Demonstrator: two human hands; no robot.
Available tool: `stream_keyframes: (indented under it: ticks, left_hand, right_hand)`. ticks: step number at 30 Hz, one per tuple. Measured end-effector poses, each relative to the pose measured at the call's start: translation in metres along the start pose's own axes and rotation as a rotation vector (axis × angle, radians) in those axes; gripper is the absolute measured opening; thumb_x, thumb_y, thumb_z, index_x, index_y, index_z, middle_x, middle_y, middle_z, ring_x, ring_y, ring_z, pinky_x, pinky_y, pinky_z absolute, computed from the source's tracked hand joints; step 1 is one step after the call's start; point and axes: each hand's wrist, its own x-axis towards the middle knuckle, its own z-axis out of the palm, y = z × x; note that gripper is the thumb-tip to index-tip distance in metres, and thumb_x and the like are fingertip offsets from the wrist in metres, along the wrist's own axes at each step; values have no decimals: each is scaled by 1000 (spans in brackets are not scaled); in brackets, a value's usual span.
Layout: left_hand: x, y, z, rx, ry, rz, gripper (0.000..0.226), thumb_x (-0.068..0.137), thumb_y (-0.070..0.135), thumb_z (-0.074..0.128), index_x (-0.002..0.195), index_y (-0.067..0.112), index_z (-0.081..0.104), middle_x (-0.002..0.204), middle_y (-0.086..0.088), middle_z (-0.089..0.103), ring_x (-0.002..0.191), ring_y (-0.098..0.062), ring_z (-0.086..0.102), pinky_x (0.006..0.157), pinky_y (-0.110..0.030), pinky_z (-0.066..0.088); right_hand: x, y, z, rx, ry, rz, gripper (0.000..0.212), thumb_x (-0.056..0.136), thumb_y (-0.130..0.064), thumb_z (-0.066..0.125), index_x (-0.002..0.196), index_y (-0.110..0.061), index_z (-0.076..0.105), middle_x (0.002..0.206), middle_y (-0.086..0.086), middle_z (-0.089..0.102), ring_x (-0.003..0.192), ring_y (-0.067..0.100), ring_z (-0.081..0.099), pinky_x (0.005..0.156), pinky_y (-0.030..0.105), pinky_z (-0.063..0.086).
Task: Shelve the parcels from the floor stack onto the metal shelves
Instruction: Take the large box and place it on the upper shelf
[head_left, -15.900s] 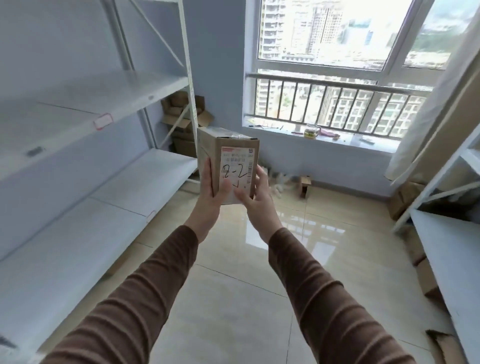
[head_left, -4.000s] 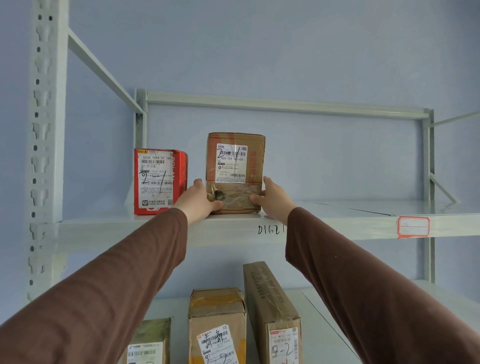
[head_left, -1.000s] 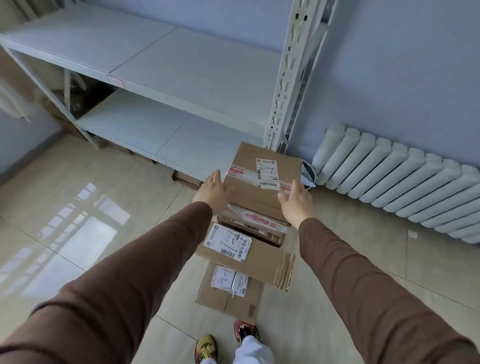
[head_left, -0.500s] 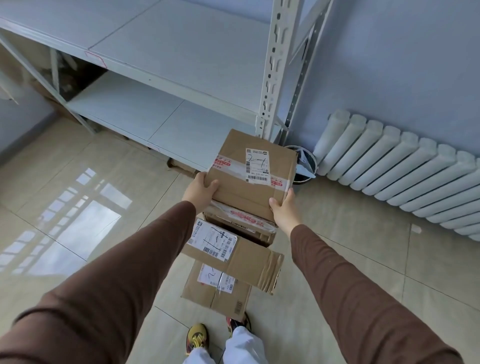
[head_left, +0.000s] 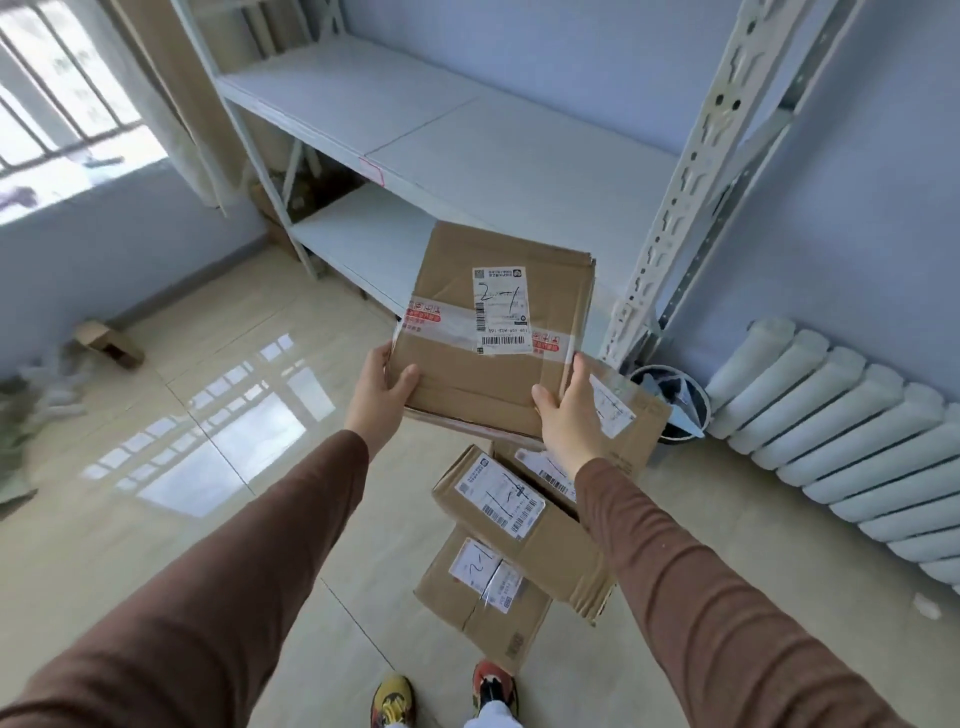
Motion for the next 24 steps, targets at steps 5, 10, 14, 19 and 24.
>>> stream_keyframes:
  ticks: [5, 10, 14, 19, 24]
  left_hand:
    - [-22, 8, -103, -116, 180, 34, 44, 103, 20, 58, 144, 18, 43, 129, 0, 63, 114, -15, 64, 96, -27, 53]
    - [-64, 4, -227, -172, 389, 84, 49, 101, 10, 60, 146, 13, 41, 135, -5, 60, 116, -10, 62, 100, -24, 53]
    - [-106, -5, -330, -133, 520, 109, 54, 97, 9, 64, 145, 18, 41, 135, -4, 59, 123, -17, 60, 105, -35, 51]
    - [-147, -14, -439, -85, 652, 156, 56, 95, 3, 65, 143, 19, 41, 135, 4, 56, 122, 0, 56, 104, -29, 50]
    - [-176, -30, -527, -88, 771, 168, 60, 94, 6, 68, 144, 25, 40, 135, 4, 56, 122, -1, 56, 93, -21, 52]
  right_hand:
    - [-12, -80, 62, 42, -94, -184, 75, 102, -29, 58, 161, -23, 13, 162, 2, 32, 144, 23, 40, 117, 40, 35]
    - [-47, -165, 153, 118, -240, -333, 75, 100, -25, 61, 160, -25, 16, 160, -3, 37, 144, 19, 41, 120, 46, 34]
    - [-89, -228, 230, 179, -348, -437, 72, 98, -19, 61, 157, -27, 20, 155, -2, 43, 137, 18, 46, 118, 46, 38]
    - [-141, -293, 321, 227, -447, -521, 77, 94, -26, 60, 157, -35, 17, 155, -3, 46, 138, 21, 47, 117, 50, 40]
    - [-185, -352, 396, 276, -521, -616, 73, 96, -21, 60, 157, -31, 21, 148, -1, 52, 132, 25, 52, 113, 52, 43]
